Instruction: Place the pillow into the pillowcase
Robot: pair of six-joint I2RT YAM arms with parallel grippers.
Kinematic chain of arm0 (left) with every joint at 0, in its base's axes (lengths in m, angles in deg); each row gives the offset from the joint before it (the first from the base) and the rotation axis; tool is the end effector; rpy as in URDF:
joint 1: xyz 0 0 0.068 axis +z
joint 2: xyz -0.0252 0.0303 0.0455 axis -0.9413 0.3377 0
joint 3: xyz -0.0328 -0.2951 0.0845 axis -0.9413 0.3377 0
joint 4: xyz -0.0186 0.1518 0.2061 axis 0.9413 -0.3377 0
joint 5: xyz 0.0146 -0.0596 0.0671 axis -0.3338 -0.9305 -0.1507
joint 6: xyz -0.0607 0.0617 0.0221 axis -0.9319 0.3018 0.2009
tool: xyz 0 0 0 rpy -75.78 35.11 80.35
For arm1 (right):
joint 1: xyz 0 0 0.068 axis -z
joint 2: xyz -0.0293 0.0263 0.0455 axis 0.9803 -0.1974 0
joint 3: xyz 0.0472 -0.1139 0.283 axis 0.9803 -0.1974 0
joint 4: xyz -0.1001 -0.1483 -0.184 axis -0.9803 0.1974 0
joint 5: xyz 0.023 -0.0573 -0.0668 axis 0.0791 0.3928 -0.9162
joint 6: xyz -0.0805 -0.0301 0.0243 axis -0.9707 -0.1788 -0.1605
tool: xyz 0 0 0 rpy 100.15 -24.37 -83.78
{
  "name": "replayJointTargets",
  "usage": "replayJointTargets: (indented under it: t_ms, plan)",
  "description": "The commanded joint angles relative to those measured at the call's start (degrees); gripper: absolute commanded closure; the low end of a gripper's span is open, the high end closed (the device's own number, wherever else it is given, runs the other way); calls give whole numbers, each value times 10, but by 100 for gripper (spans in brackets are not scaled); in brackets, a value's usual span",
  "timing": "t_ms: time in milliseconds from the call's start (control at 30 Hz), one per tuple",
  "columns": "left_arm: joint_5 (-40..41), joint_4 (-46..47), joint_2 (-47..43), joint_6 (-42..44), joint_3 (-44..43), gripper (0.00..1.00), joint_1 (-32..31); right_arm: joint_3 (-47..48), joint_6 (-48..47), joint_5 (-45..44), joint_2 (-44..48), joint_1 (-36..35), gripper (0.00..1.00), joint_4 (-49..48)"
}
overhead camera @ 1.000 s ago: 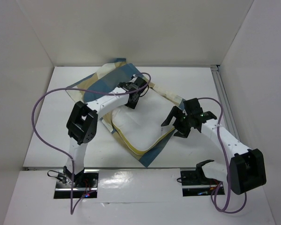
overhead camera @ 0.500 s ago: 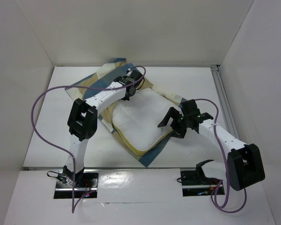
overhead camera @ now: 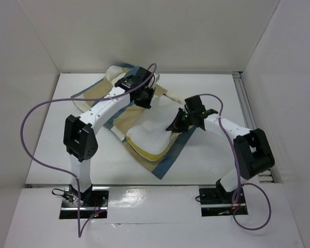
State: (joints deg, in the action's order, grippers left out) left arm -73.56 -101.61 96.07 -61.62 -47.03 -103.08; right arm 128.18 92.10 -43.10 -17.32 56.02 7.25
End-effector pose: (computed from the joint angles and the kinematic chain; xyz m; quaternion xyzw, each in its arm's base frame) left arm 0.4021 -0.2515 0.3029 0.1182 0.9373 -0.1013 0.3117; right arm 0.2892 0.1546 0.2082 0.1464 0.9188 0.3376 0.1427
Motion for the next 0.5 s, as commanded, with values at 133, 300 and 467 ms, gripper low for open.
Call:
replayJointTargets:
  t_ms: [133, 300, 467]
  plan:
    - [-336, -10, -43, -71, -201, 100, -29, 277, -55, -12, -3, -11, 100, -63]
    - [-342, -10, -66, -98, -191, 100, -29, 222, -48, -35, 61, -21, 100, -87]
    - [-303, -3, -66, -129, -89, 100, 7, 73, -29, -52, 53, -55, 100, -121]
